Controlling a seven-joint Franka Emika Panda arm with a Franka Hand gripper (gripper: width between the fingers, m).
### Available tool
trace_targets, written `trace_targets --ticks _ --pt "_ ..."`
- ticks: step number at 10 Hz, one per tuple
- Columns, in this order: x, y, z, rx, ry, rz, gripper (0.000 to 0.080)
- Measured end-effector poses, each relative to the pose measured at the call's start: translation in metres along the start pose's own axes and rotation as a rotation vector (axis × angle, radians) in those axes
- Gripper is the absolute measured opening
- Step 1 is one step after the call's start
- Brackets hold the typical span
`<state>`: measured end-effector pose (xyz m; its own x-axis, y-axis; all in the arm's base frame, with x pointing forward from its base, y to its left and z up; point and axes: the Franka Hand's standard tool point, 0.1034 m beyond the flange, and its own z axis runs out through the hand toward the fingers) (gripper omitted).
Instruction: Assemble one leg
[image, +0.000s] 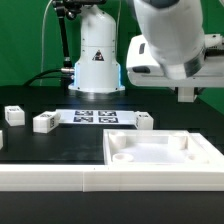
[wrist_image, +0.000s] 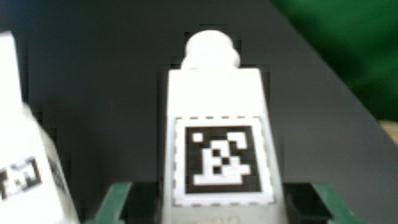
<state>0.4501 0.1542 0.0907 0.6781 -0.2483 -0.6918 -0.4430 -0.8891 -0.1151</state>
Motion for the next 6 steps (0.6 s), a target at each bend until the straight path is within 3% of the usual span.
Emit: trace_targets --ticks 2,4,6 --pt "0.006 0.009 -0.015 -0.015 0.135 -0.062 0.0292" --pt "0.006 0.016 -0.047 -0.067 0.225 -0.141 0.0292" --pt "0.001 0.008 -0.078 -0.072 0.314 -0.188 0.0292"
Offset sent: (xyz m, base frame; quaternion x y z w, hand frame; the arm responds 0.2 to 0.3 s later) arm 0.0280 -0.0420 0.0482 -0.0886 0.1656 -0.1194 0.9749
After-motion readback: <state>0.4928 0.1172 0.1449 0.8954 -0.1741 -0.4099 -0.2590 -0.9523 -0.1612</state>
